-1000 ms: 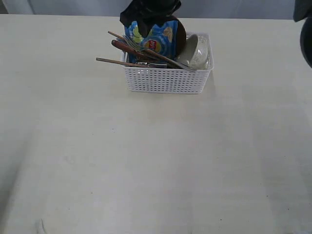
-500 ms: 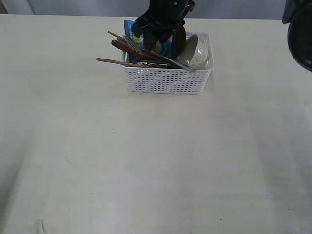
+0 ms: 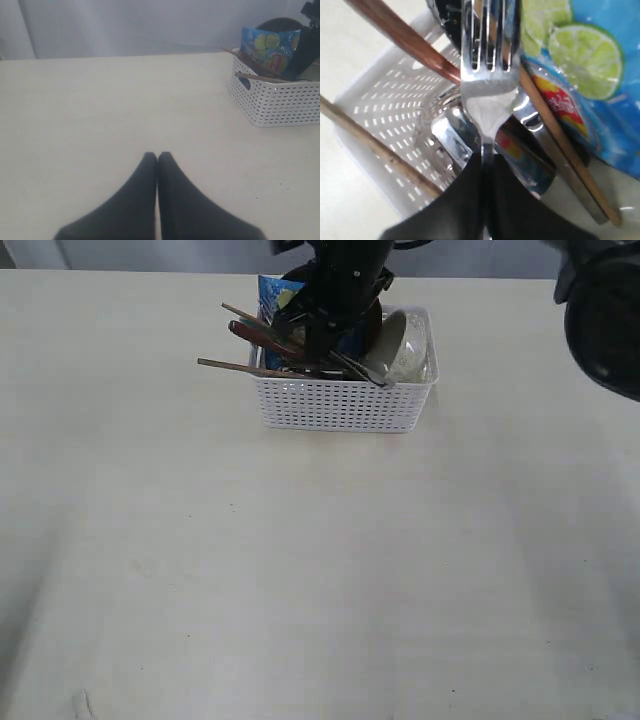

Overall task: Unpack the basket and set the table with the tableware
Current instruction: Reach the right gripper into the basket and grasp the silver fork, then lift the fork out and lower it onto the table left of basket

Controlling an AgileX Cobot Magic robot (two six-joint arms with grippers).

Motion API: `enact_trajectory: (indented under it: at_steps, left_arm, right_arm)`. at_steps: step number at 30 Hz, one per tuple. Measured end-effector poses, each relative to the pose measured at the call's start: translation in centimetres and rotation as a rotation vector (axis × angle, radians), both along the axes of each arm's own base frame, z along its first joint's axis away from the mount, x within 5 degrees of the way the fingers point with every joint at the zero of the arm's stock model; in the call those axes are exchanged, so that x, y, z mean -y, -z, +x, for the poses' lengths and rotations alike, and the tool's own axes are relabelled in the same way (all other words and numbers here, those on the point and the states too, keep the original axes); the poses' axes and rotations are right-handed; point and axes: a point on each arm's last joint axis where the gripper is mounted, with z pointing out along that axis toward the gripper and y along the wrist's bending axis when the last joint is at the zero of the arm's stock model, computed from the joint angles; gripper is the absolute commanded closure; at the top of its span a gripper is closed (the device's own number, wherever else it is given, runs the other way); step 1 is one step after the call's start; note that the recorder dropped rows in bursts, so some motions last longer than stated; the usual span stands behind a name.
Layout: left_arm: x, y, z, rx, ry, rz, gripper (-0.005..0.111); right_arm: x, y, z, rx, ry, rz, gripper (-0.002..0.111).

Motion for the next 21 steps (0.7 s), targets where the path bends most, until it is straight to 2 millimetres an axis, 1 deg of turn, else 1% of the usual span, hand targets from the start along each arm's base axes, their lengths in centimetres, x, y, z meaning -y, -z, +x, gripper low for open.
enact_trajectory:
  at_steps: [1, 2, 3, 4, 6, 7, 8, 10, 11, 12, 13, 14, 16, 19, 21]
  left_arm:
    - [0.0, 0.0, 0.0, 0.000, 0.000, 0.000, 0.107]
    - [0.0, 0.0, 0.0, 0.000, 0.000, 0.000, 0.107]
    - [0.0, 0.0, 0.0, 0.000, 0.000, 0.000, 0.107]
    - [0.0, 0.0, 0.0, 0.000, 0.000, 0.000, 0.107]
    - [0.0, 0.0, 0.0, 0.000, 0.000, 0.000, 0.107]
    - [0.0, 0.0, 0.0, 0.000, 0.000, 0.000, 0.107]
    - [0.0, 0.0, 0.0, 0.000, 0.000, 0.000, 0.107]
    - [0.0, 0.0, 0.0, 0.000, 0.000, 0.000, 0.107]
    - [0.0, 0.0, 0.0, 0.000, 0.000, 0.000, 0.107]
    - [0.0, 0.0, 0.0, 0.000, 0.000, 0.000, 0.107]
    - [0.0, 0.0, 0.0, 0.000, 0.000, 0.000, 0.107]
    - [0.0, 0.0, 0.0, 0.000, 0.000, 0.000, 0.107]
    - [0.0, 0.0, 0.0, 0.000, 0.000, 0.000, 0.107]
    - [0.0, 0.0, 0.0, 0.000, 0.000, 0.000, 0.107]
    - [0.0, 0.0, 0.0, 0.000, 0.000, 0.000, 0.107]
  right_arm:
    - [0.1, -1.3, -0.2, 0.024, -0.002, 0.013, 0.109]
    - [0.2, -2.2, -0.3, 0.040, -0.003, 0.021, 0.109]
    - [0.4, -3.8, -0.7, 0.068, -0.003, 0.036, 0.109]
    - [0.4, -4.8, -0.9, 0.083, 0.003, 0.052, 0.109]
    - [0.5, -7.1, -1.6, 0.099, 0.025, 0.107, 0.109]
    - [0.5, -8.3, -2.0, 0.089, 0.059, 0.152, 0.109]
    - [0.1, -9.5, -2.7, 0.060, 0.131, 0.202, 0.109]
    - [-1.2, -10.6, -4.0, -0.002, 0.261, 0.243, 0.109]
    - [-2.1, -10.9, -4.8, -0.027, 0.296, 0.255, 0.109]
    - [-3.9, -11.0, -6.2, -0.060, 0.313, 0.264, 0.109]
    - [-5.0, -11.0, -7.1, -0.081, 0.321, 0.267, 0.109]
    - [-7.0, -10.9, -9.0, -0.109, 0.315, 0.265, 0.109]
    - [-10.2, -10.2, -11.7, -0.107, 0.318, 0.238, 0.109]
    - [-13.1, -8.7, -14.2, -0.088, 0.356, 0.197, 0.109]
    - [-14.5, -7.2, -15.0, -0.082, 0.394, 0.164, 0.109]
